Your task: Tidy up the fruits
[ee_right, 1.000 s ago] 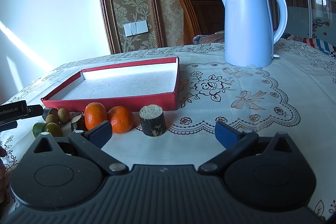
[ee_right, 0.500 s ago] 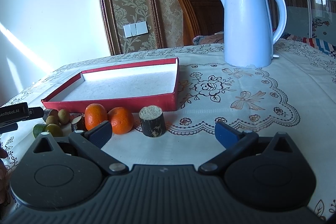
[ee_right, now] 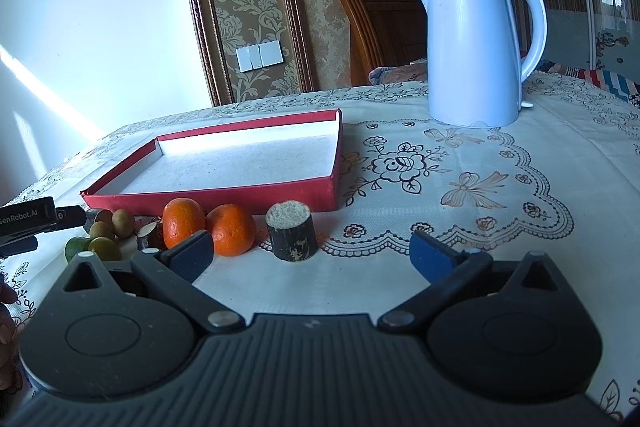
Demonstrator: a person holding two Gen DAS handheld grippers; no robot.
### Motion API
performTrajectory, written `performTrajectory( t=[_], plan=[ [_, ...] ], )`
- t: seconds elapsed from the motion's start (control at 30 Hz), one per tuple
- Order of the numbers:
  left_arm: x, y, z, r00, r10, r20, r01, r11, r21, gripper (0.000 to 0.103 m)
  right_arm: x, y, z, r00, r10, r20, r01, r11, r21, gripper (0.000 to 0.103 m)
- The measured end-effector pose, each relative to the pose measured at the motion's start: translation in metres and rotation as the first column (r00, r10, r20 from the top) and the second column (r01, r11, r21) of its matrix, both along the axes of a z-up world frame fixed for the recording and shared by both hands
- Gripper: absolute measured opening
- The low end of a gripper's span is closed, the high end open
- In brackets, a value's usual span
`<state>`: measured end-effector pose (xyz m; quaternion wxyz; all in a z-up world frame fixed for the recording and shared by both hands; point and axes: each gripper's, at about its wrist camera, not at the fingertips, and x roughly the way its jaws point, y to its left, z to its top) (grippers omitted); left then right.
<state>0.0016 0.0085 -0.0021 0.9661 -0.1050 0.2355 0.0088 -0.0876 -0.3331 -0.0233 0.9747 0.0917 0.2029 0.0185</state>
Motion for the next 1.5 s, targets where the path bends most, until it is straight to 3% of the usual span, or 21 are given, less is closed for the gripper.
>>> performTrajectory(
  t=[0.83, 1.5],
  plan=[
    [-0.0018, 0.0011, 0.0018, 1.000, 0.002, -0.001, -0.002, 1.000, -0.007, 0.102, -0.0019, -0.0018, 0.0004, 1.000, -0.002, 0.010, 0.002, 1.000, 0.005, 0.103],
    [-0.0023, -0.0033, 0.0020, 1.000, 0.023, 0.003, -0.023, 0.999, 0.032, 0.102, 0.0012, -0.0012, 0.0005, 1.000, 0.021, -0.009, -0.021, 1.000, 0.010, 0.103]
  ],
)
